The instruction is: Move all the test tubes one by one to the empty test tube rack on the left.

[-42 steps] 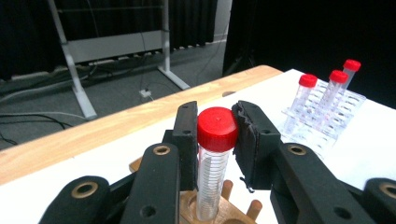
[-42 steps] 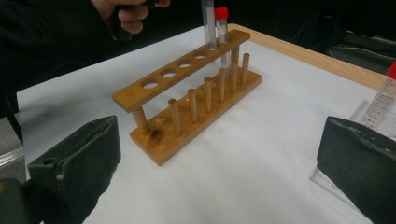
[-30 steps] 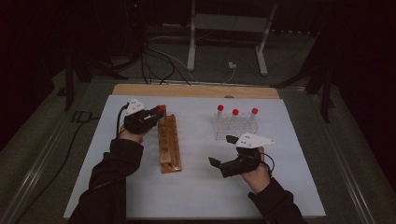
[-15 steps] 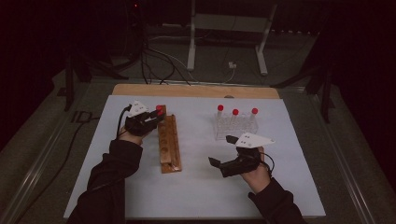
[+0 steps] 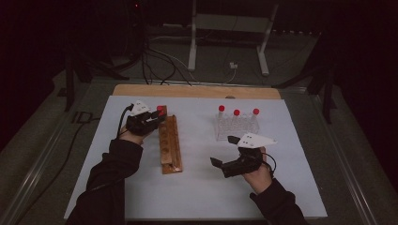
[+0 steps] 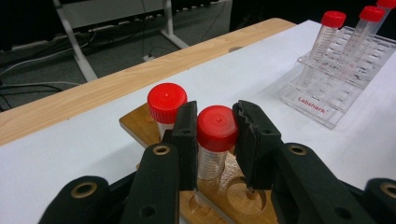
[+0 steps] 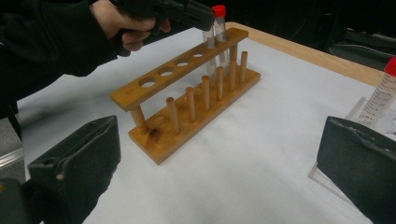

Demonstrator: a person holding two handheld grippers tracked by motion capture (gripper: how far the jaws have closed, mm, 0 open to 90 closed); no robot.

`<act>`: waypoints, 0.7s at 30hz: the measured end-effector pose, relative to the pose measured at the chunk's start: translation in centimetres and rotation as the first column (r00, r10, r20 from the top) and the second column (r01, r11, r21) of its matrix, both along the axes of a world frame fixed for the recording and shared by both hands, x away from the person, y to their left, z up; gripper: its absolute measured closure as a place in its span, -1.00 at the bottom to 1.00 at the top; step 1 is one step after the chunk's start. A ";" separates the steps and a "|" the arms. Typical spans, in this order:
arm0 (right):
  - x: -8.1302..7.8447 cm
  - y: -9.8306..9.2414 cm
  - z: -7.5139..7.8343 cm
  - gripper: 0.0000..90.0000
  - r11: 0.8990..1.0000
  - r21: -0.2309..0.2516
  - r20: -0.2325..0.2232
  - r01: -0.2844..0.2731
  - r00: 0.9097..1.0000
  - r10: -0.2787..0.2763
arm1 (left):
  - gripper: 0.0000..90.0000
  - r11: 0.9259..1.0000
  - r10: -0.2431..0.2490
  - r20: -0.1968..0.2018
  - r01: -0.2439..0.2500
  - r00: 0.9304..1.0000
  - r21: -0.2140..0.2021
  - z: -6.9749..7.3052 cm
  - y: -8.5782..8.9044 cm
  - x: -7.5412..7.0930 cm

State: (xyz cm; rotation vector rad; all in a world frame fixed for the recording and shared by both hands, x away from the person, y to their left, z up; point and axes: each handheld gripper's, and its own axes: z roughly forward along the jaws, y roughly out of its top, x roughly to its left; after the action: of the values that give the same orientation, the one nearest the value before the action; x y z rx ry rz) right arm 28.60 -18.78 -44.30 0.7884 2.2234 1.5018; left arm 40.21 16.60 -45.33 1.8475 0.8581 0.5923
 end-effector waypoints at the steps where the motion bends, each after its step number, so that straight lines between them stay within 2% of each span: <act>1: 0.0 0.0 0.0 -1.00 1.000 0.001 0.000 0.000 1.000 0.000 | 0.57 1.000 -0.004 -0.003 0.004 1.000 -0.002 0.0 0.0 0.0; 5: 0.0 -0.1 0.1 -1.00 1.000 0.003 0.004 0.001 1.000 -0.001 | 0.54 1.000 -0.007 -0.008 0.007 1.000 0.012 0.1 0.0 -0.1; 9: -0.1 -0.2 0.3 -1.00 1.000 0.015 0.006 0.003 1.000 -0.003 | 0.29 0.999 -0.013 0.001 0.013 1.000 0.031 0.2 -0.1 -0.4; 10: -0.1 -0.2 0.3 -1.00 1.000 0.018 0.008 0.003 1.000 -0.003 | 0.18 1.000 -0.014 0.002 0.014 1.000 0.027 0.2 -0.1 -0.5; 12: -0.1 -0.3 0.4 -1.00 1.000 0.020 0.012 0.003 1.000 -0.003 | 0.10 1.000 -0.016 -0.006 0.016 1.000 0.017 0.4 -0.1 -0.8; 14: 0.0 -0.4 0.5 -1.00 1.000 0.027 0.014 0.002 1.000 -0.003 | -0.07 1.000 -0.028 -0.004 0.028 1.000 0.011 0.7 0.0 -1.1; 18: 0.0 -0.6 0.7 -1.00 0.999 0.037 0.024 0.000 1.000 -0.001 | -0.26 0.998 -0.055 0.008 0.055 0.998 0.008 1.2 0.1 -2.0; 21: 0.0 -0.9 1.0 -1.00 0.999 0.043 0.040 0.016 0.999 -0.018 | -0.50 0.996 -0.088 0.014 0.088 0.996 -0.021 1.8 0.2 -3.1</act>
State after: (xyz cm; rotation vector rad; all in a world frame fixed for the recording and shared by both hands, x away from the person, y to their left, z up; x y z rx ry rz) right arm 28.58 -19.64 -43.28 0.7804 2.1573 1.5479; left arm 37.11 16.77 -43.52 1.8495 0.7675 0.5372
